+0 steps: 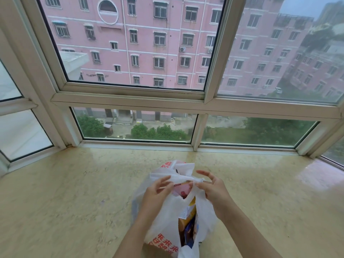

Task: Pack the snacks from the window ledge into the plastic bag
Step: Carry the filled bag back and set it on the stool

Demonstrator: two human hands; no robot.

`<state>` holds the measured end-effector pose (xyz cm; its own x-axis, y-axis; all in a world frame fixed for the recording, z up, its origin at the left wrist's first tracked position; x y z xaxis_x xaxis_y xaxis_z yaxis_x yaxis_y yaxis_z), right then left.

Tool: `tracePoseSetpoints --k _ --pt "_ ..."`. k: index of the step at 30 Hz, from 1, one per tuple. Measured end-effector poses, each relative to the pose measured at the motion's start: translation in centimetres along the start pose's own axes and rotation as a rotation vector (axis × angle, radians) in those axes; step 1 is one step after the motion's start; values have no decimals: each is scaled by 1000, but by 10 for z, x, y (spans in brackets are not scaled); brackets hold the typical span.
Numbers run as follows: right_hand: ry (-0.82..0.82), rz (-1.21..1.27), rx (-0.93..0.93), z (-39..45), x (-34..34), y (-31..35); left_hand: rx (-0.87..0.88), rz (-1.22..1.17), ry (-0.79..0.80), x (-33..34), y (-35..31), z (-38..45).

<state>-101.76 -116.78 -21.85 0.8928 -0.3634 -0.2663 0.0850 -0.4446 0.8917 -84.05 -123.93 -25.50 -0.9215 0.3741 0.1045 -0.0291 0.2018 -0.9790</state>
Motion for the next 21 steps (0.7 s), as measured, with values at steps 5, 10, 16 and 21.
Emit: tracePoseSetpoints --k 5,10,16,21 --pt "-94 0 -21 -9 -8 13 -24 -113 -97 -47 -18 -21" --pt "-95 -6 -75 -40 1 28 50 -67 -156 -68 -41 -60" --pt "35 -67 -183 -104 22 41 129 12 -294 -94 -49 -141" --pt "194 -105 -243 -168 44 41 171 179 -460 -121 -43 -246"
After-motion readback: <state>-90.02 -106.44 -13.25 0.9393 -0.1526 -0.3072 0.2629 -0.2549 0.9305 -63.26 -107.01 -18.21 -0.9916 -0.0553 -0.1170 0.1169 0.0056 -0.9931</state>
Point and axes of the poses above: each hand's wrist, its own z-axis towards the middle knuckle, its own x-axis out of the palm, y = z × x, the point moved 6 cm from there along z, towards the middle knuckle, and after that the axes turned 13 degrees about -z, right-handed, at the moved point
